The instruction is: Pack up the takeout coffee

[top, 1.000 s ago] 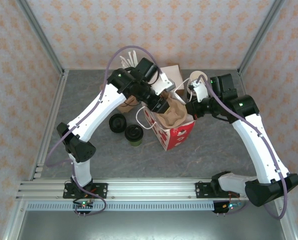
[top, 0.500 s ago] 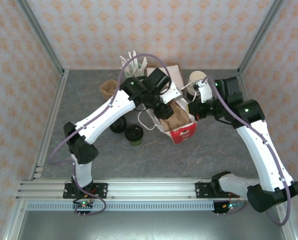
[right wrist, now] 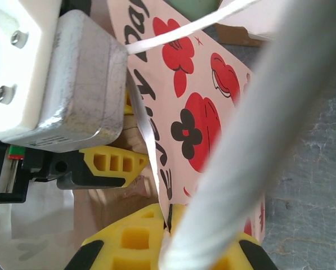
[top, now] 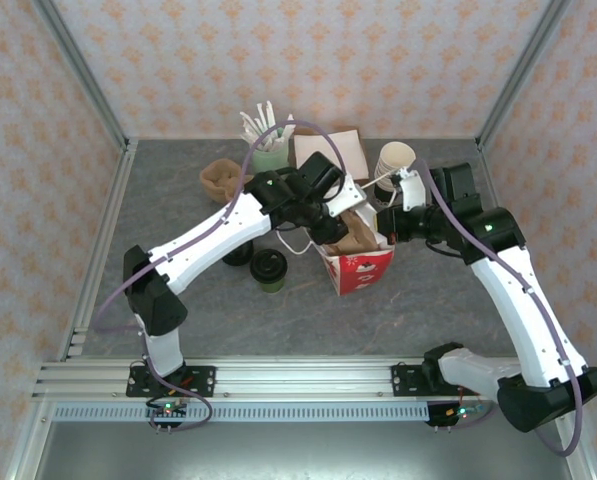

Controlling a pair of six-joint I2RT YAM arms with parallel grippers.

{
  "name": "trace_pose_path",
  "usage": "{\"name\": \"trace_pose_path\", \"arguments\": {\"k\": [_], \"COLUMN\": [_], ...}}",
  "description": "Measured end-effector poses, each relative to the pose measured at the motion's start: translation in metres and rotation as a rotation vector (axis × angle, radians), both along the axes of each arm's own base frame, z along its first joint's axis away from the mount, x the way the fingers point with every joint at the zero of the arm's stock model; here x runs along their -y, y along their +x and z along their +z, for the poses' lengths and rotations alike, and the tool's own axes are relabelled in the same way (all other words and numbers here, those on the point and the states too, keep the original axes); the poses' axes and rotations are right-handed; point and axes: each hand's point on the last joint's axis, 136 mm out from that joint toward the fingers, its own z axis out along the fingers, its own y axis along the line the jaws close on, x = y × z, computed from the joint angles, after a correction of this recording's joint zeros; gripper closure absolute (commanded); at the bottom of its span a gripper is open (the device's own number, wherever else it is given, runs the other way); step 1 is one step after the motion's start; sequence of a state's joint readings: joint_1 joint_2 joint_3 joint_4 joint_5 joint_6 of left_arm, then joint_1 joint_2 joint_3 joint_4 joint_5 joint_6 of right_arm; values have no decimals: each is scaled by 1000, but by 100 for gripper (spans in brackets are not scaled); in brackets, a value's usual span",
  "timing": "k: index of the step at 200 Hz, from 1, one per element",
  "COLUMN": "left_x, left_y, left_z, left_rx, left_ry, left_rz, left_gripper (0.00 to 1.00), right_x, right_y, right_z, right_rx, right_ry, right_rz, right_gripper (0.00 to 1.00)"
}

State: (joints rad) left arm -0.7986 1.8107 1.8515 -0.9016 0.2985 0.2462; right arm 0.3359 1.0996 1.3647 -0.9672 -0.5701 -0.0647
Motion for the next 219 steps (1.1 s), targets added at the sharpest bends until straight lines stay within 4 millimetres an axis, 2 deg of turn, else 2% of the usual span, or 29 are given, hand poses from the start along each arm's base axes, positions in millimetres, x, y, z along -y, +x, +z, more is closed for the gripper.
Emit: {"name": "trace_pose_path", "arguments": {"k": [33,88,119,180,219], "left_x": [-4,-3,-3,2,-2], "left_y": [-4,-7,-3,3,2], "left_z": [4,-6,-6,-32,-31], "left_rx": [35,49,69,58,42], "left_ry": [-14,11,32,137,194], "left_rz": [-22,-64,-70,-87,-97], "left_gripper": [65,64,64,64,64], "right_x": [3,5,4,-3,-3], "right_y": [3,10,12,10,9], "right_z": [4,6,3,-2,-4], "right_rx": [18,9,-4,-44,-56], "right_ry": [1,37,60,106,111], "right_rz": [-38,-102,-123,-117,-118], "right_gripper": [96,97,97,97,98]}}
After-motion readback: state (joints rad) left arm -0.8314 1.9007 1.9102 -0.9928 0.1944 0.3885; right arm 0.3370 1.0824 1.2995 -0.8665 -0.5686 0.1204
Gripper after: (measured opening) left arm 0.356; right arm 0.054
